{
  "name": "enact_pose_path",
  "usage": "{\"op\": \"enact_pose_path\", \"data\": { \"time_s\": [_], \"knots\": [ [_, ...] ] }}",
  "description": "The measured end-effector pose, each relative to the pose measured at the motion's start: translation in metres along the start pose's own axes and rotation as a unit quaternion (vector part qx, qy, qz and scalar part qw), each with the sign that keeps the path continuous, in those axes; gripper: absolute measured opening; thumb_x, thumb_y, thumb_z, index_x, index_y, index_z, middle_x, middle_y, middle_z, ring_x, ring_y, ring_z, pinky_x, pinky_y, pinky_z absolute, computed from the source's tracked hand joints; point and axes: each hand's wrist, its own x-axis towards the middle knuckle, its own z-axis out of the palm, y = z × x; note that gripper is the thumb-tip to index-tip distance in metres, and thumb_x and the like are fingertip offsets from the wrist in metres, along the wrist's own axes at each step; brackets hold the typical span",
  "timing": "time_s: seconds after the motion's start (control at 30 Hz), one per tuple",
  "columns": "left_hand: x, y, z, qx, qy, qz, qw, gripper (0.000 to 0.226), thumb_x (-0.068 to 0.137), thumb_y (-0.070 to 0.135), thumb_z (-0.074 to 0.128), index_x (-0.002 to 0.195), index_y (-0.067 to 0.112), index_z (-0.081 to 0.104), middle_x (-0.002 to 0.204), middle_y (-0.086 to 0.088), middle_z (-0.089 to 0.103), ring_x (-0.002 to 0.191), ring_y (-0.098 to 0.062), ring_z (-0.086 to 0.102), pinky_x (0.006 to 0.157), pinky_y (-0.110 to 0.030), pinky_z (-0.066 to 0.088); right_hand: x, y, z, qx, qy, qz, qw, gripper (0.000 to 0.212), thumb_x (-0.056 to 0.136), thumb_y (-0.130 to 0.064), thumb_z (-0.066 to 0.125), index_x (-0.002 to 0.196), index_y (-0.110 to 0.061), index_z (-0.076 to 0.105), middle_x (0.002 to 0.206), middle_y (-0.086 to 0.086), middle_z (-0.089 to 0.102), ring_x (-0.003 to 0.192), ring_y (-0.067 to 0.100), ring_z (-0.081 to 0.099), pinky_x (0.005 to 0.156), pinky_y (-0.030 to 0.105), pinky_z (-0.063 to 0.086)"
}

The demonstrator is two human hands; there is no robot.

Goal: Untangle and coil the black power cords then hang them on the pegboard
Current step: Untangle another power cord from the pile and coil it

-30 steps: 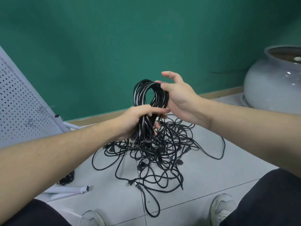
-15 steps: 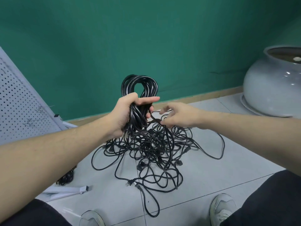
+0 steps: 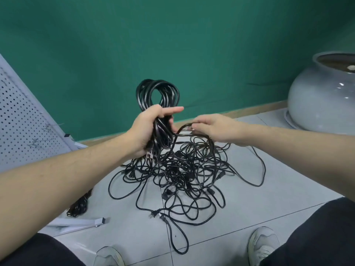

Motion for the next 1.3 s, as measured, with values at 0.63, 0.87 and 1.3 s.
{"op": "enact_pose_path", "data": {
  "time_s": [0.63,0.87,1.3],
  "knots": [
    [-0.004,0.003,0.007,-0.051,0.000,0.029,0.998,0.050,0.073,0.020,0.044,0.105,0.002,0.077,0.080,-0.006,0.052,0.069,-0.020,0.051,0.099,-0.060,0.050,-0.011,-0.002,-0.007,0.042,-0.136,0.051,0.988,0.049,0.109,-0.045,0.028,0.131,-0.020,0.064,0.144,-0.009,0.057,0.134,0.006,0.049,0.121,0.029,0.024],
    [-0.001,0.005,0.009,-0.099,0.034,0.053,0.993,0.050,0.091,0.016,0.032,0.114,0.005,0.075,0.079,-0.004,0.049,0.068,-0.018,0.047,0.082,-0.046,0.058,-0.018,-0.010,0.000,0.272,-0.225,0.115,0.929,0.026,0.104,-0.028,0.050,0.094,-0.005,0.058,0.086,0.016,0.074,0.105,0.035,0.071,0.102,0.042,0.053],
    [0.007,0.011,-0.006,0.075,0.216,-0.018,0.973,0.045,0.074,0.045,0.080,0.105,0.013,0.071,0.061,0.004,0.052,0.043,-0.015,0.049,0.053,-0.026,0.046,-0.011,0.011,-0.013,-0.006,-0.236,0.017,0.971,0.026,0.098,-0.025,0.065,0.080,-0.014,0.049,0.062,-0.006,0.056,0.061,0.016,0.059,0.062,0.028,0.048]
  ]
}}
